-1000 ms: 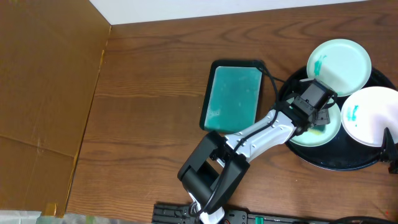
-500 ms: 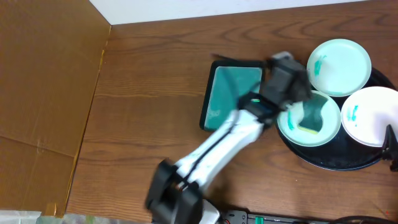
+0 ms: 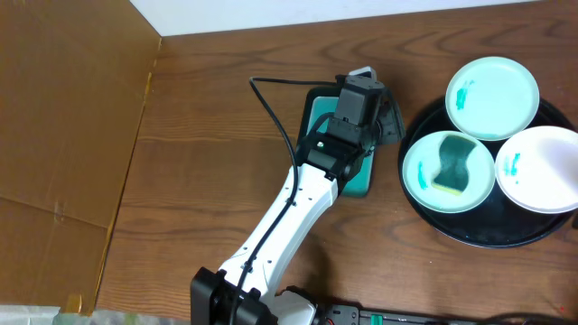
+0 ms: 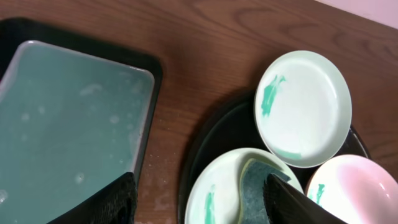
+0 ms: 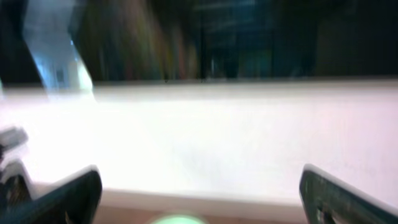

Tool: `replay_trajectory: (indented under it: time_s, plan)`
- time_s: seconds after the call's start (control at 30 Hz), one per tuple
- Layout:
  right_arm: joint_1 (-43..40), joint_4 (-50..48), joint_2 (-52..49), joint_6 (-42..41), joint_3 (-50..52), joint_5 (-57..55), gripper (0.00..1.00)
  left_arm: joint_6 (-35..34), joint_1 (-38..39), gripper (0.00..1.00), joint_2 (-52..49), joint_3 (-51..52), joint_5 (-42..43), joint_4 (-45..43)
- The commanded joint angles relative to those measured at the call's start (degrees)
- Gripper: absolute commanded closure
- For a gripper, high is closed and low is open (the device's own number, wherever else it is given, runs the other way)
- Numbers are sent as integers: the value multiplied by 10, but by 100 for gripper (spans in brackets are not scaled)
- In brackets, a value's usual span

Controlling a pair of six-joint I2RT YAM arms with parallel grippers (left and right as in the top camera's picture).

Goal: Clean dirty plates on tray and stack at the side
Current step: 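Grasp the rim of the lower-left plate with the right gripper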

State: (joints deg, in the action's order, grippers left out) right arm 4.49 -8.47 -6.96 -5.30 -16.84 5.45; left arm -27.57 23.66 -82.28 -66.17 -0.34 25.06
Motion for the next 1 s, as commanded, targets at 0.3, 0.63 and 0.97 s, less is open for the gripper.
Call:
replay_trajectory:
  time_s: [0.3,0.63,0.97]
  plan:
    - [4,226,-408,-30,-332,264,1,25,-2,33,-2,-2,-2,0]
    - [99,396,-590,-175,-383,99,1,25,-2,34,-2,-2,-2,2]
    - [241,477,-724,-271,-382,74,1,24,-2,34,-2,-2,-2,2]
